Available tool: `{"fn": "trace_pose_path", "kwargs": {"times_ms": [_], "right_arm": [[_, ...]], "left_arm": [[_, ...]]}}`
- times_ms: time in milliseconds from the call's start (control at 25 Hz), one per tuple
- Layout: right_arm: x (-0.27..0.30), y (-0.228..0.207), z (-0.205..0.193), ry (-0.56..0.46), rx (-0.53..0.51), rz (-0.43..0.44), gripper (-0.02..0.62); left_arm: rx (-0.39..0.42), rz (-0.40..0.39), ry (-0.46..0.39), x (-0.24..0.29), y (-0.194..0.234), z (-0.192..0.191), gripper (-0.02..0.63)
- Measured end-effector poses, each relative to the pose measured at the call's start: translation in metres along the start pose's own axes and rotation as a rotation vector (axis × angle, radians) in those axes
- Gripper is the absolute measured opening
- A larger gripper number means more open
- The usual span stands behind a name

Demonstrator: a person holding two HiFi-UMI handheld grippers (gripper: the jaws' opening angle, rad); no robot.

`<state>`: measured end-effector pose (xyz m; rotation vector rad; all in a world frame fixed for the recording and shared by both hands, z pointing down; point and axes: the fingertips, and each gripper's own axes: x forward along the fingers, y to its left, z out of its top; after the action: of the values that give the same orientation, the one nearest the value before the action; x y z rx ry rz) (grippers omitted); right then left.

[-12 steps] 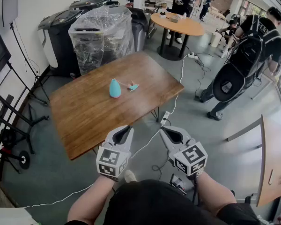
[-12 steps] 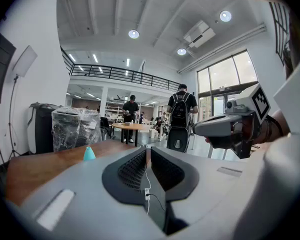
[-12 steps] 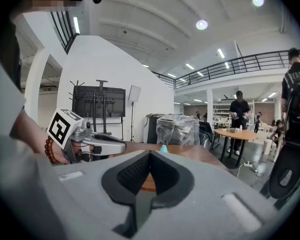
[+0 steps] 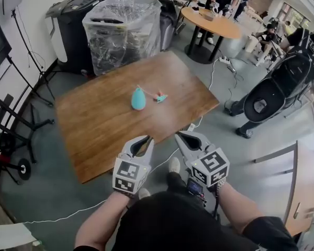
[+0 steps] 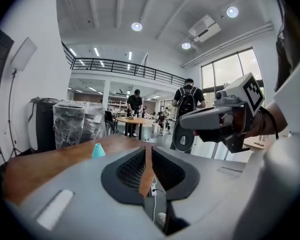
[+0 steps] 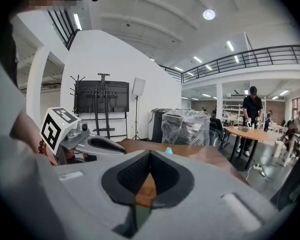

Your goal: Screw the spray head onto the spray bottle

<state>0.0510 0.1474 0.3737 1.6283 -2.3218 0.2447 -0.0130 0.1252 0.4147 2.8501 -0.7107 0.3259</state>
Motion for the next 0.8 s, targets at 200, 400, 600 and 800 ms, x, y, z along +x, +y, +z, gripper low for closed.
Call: {"fn": "trace_pose_path", "kwargs": {"times_ms": [200, 400, 600, 800], "right_arm": [[0.041, -0.036, -0.008, 0.017, 0.010, 0.049, -0.008], [0.079, -0.093, -0.019, 0.043, 0.040, 0.107, -0.008], [0.108, -0.149, -0.034, 0.097, 0.067, 0.198, -0.008], [0.131, -0.191, -0.046, 0.143, 0.062, 0.284, -0.008]], "left_arm": [[-0.016, 0.027, 0.069, 0.045, 0.026, -0.016, 0.058], [-0.005, 0.075, 0.161, 0.112, 0.055, -0.032, 0.074], [-0.014, 0.157, 0.282, 0.178, 0.085, -0.060, 0.084], [-0.018, 0.218, 0.399, 0.225, 0.107, -0.093, 0.089]]}}
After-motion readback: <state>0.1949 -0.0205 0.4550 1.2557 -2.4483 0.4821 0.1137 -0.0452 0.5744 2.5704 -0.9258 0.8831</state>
